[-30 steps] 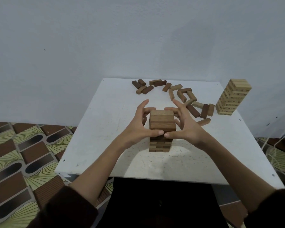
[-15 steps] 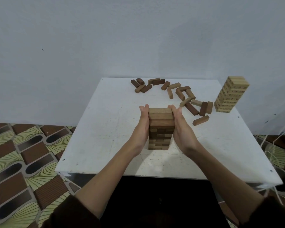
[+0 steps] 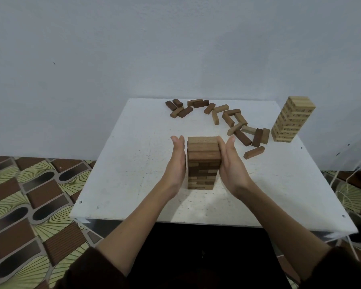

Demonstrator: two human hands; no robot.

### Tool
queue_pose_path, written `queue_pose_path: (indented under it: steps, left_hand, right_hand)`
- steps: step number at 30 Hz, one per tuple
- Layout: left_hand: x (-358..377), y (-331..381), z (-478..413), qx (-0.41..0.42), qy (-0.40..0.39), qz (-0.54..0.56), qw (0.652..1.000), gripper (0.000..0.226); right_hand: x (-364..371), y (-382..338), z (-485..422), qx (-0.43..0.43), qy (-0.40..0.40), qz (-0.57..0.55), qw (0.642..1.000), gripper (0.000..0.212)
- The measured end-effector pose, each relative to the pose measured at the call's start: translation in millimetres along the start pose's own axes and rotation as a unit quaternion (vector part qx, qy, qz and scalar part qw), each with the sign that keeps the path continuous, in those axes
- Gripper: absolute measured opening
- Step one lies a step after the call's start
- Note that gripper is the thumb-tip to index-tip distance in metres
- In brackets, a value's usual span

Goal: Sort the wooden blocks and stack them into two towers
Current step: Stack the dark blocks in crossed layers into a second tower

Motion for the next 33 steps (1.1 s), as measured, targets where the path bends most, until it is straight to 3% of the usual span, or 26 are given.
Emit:
queue_pose_path:
  steps: [5,9,15,26,31,33]
  left_hand:
    - [-4,-8,4,-0.059,-0.008,0.031,0.998,0.107]
    - [-1,-12,2,-0.037,-0.034,0.06,0.997,0.093]
    - [5,-16,1,-0.016,-0.061,0.037,0.997,0.069]
    - [5,-19,-3,-0.01,-0.058,0.039,0.997,0.07]
    - [-11,-19,-7,-0.051,-0.037,0.036,0.997,0.103]
    - [-21,-17,-12,-0.051,0.001,0.033,0.998,0.099]
  right_hand:
    - [4,19,-4,0.08,-0.011,-0.041,0.996,0.086]
    - [7,23,-4,0.075,-0.018,-0.073,0.994,0.063]
    - [9,26,-6,0.079,-0.025,-0.086,0.993,0.06]
    - [5,34,-11,0.074,-0.019,-0.062,0.995,0.062]
    - [-7,45,-19,0.093,-0.023,-0.061,0.994,0.093]
    - [-16,49,-27,0.097,0.001,-0.054,0.994,0.084]
Point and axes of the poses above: each hand's wrist, its own z-axis away from the middle knuckle, its own x-axis out of the palm, y = z × x, the point moved 3 cm from there along -z, towards the middle knuckle, and after that the axes turned 7 degrees about z, right-handed, at the moved point
